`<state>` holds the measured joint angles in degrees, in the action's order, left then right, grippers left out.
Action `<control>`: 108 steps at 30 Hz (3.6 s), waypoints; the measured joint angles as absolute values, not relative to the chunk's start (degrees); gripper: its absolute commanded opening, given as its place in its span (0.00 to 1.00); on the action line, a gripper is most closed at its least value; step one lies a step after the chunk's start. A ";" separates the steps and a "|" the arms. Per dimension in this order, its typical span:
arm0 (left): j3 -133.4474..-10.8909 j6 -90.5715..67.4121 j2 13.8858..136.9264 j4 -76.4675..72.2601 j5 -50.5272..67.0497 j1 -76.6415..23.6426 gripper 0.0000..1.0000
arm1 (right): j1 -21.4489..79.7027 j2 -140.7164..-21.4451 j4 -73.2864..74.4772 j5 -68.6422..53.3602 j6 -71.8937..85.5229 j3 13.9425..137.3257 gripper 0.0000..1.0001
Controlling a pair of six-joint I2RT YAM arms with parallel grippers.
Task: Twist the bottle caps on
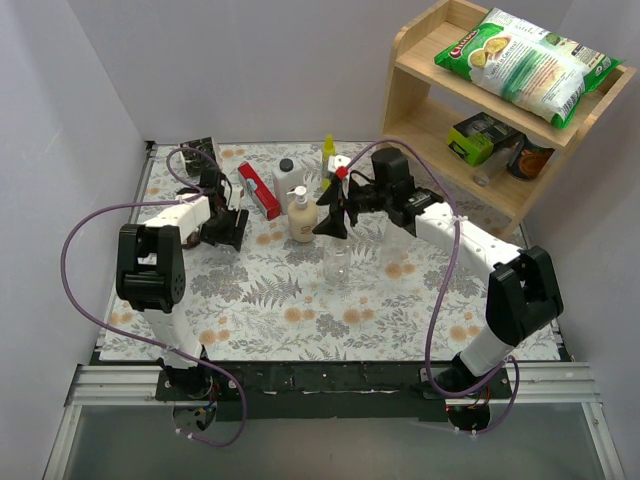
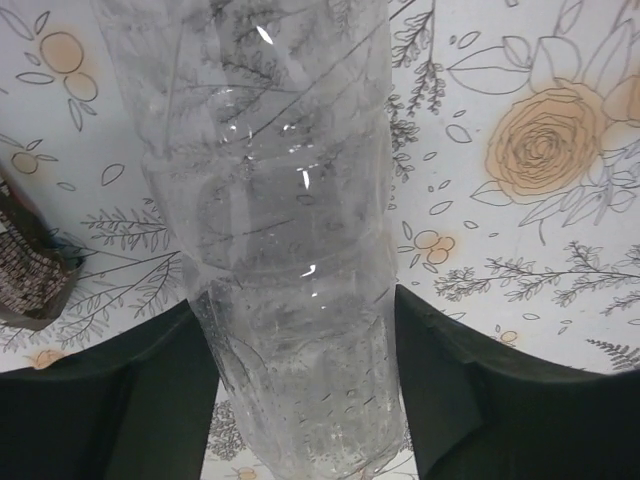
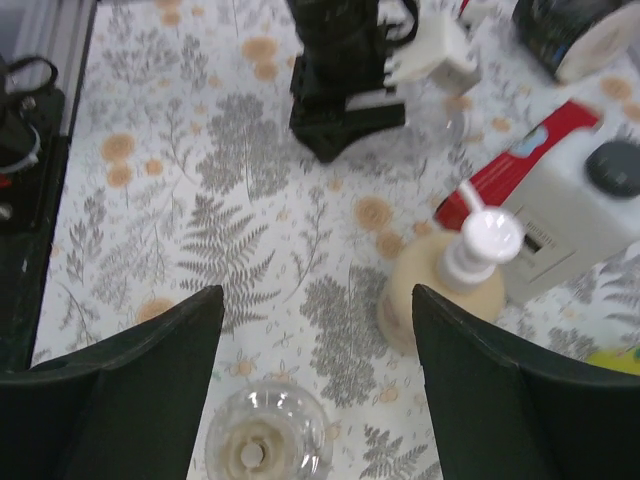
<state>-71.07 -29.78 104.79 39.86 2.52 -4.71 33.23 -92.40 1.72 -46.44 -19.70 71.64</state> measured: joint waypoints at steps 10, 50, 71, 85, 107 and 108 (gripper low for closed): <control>-59.35 -25.02 88.31 39.03 12.38 -3.38 0.50 | 33.23 -90.91 -4.62 -48.36 -5.72 86.06 0.85; -52.36 -16.14 58.85 31.18 44.42 -4.75 0.45 | 38.26 -114.24 -24.51 -49.17 37.15 98.94 0.72; -47.05 -16.03 59.16 31.62 29.02 -10.20 0.98 | 38.26 -111.28 -17.72 -55.42 13.26 96.01 0.07; -37.12 -6.72 57.69 49.50 18.63 -10.20 0.98 | 38.83 -107.57 4.14 -51.72 -18.06 92.29 0.08; -35.22 -8.27 59.51 49.28 17.10 -10.20 0.98 | 40.69 -103.83 7.53 -49.60 -30.46 83.35 0.57; -35.22 -8.27 59.53 49.28 17.10 -10.20 0.98 | 40.69 -103.81 7.57 -49.58 -30.46 83.33 0.58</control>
<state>-35.22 -8.27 59.53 49.28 17.10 -10.20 40.69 -103.81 7.57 -49.58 -30.46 83.33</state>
